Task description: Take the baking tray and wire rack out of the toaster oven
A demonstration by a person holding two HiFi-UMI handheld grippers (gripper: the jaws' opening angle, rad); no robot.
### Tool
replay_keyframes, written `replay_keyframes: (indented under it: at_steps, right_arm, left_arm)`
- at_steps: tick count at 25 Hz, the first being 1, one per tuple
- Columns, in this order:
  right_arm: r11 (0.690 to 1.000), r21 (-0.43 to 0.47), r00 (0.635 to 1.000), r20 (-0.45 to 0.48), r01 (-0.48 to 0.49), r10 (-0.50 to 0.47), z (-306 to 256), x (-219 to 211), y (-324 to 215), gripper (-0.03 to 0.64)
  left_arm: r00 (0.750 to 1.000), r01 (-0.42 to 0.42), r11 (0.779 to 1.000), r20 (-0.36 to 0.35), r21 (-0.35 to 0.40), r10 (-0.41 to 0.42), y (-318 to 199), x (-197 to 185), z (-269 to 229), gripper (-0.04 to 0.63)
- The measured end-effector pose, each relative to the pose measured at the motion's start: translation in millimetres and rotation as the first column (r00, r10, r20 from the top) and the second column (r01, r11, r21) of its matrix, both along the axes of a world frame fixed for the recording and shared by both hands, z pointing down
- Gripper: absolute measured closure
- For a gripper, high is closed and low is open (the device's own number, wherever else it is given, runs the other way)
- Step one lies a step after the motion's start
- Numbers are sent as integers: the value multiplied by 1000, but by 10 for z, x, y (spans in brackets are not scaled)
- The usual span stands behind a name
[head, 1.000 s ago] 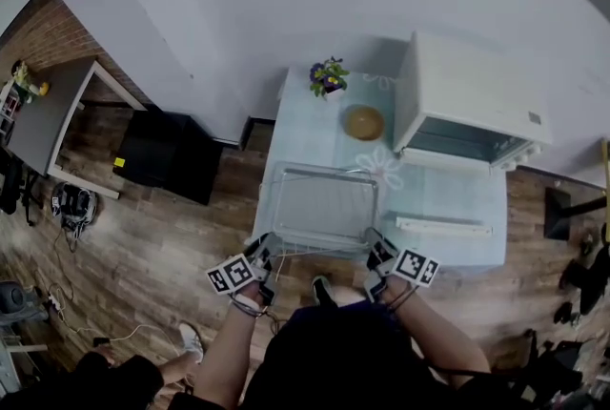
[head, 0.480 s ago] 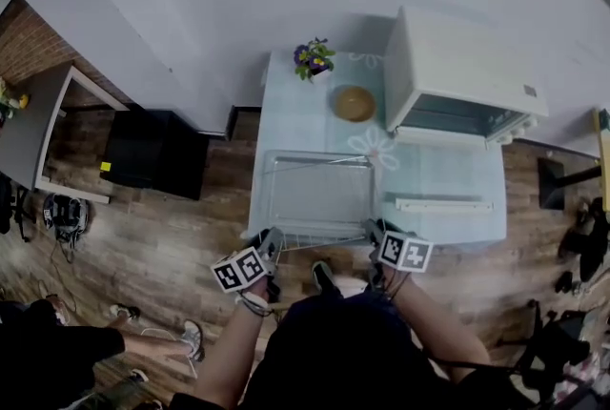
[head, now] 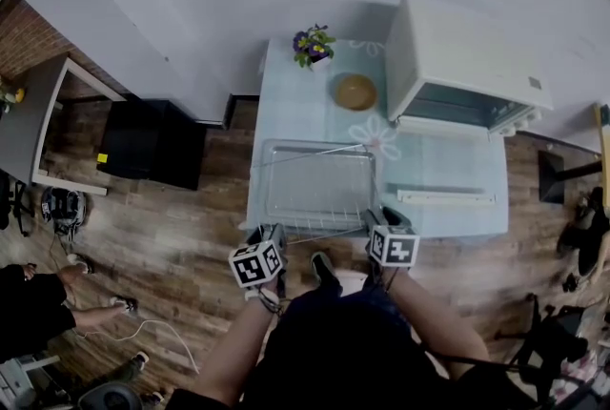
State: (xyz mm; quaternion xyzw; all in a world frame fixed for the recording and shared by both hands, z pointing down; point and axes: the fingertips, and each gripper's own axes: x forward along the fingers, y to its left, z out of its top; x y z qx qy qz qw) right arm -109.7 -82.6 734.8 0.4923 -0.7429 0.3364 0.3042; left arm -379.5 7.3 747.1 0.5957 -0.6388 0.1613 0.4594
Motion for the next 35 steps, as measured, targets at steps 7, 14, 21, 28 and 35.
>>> replay_keyframes:
  at_steps: [7, 14, 21, 28, 35]
  right_arm:
    - [997, 43, 997, -46, 69, -67, -48, -40, -18, 385]
    - [979, 183, 988, 114, 85, -107, -641, -198, -180, 408]
    - [902, 426, 964, 201, 72, -172, -1665, -400, -729, 430]
    - [798, 600, 949, 222, 48, -223, -2683, -633, -1140, 462]
    - [586, 810, 960, 132, 39, -245, -3864, -791, -1117, 508]
  left_arm:
    - [999, 35, 999, 38, 12, -35, 29, -85, -29, 348]
    - [987, 126, 978, 74, 168, -140, -107, -341, -615, 348]
    - [969, 74, 886, 175, 459, -172, -672, -520, -1761, 356]
    - [950, -44, 758, 262, 651, -170, -1134, -531, -2881, 458]
    - [888, -223, 602, 415, 767, -199, -1195, -421, -3953, 502]
